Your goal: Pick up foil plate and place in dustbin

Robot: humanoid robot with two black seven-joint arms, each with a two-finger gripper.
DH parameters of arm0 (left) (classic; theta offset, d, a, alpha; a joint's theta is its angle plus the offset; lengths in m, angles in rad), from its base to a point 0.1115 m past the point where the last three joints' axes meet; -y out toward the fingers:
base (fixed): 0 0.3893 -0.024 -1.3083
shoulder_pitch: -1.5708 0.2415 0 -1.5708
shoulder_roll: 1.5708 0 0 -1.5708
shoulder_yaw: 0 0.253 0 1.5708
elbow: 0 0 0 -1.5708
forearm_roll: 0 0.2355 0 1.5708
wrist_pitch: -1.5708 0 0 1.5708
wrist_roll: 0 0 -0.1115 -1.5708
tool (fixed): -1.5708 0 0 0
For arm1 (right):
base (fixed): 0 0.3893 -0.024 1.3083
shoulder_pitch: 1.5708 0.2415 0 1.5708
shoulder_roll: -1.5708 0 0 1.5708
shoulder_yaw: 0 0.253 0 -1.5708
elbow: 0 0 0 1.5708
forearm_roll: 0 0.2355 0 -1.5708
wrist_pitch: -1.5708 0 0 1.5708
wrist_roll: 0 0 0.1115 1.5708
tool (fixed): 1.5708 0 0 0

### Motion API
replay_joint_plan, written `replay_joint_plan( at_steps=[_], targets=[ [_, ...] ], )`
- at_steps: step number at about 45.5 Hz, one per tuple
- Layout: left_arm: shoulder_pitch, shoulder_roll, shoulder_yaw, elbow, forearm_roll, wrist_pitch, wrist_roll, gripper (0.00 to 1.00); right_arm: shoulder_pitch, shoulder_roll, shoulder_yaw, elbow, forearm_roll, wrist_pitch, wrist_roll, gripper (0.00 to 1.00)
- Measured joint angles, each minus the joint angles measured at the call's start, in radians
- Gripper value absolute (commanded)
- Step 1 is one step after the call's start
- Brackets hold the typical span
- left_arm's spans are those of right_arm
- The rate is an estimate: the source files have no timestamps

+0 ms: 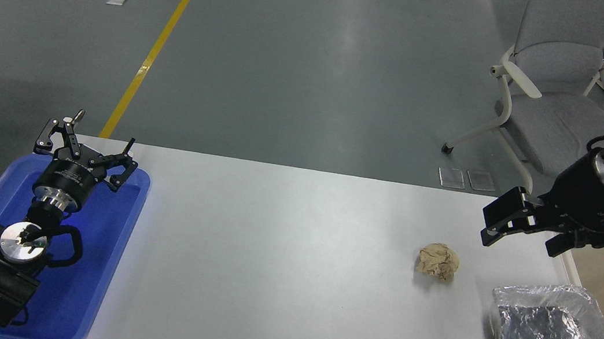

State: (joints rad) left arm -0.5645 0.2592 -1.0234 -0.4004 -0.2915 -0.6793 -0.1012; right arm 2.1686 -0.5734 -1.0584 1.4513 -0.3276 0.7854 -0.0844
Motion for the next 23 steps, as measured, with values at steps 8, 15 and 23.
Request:
replay_joint_plan(
  at_steps=[8,15,23],
  targets=[
    [0.0,0.0,0.0,0.0,0.0,0.0,0.0,1.0,-0.019,0.007,0.008,-0.019,0.0,0.0,0.0,1.0],
    [0.0,0.0,0.0,0.0,0.0,0.0,0.0,1.0,-0.032,0.007,0.011,-0.027,-0.001,0.0,0.0,1.0],
    [0.0,0.0,0.0,0.0,0.0,0.0,0.0,1.0,-0.042,0.002,0.012,-0.031,-0.001,0.0,0.0,1.0]
  ],
)
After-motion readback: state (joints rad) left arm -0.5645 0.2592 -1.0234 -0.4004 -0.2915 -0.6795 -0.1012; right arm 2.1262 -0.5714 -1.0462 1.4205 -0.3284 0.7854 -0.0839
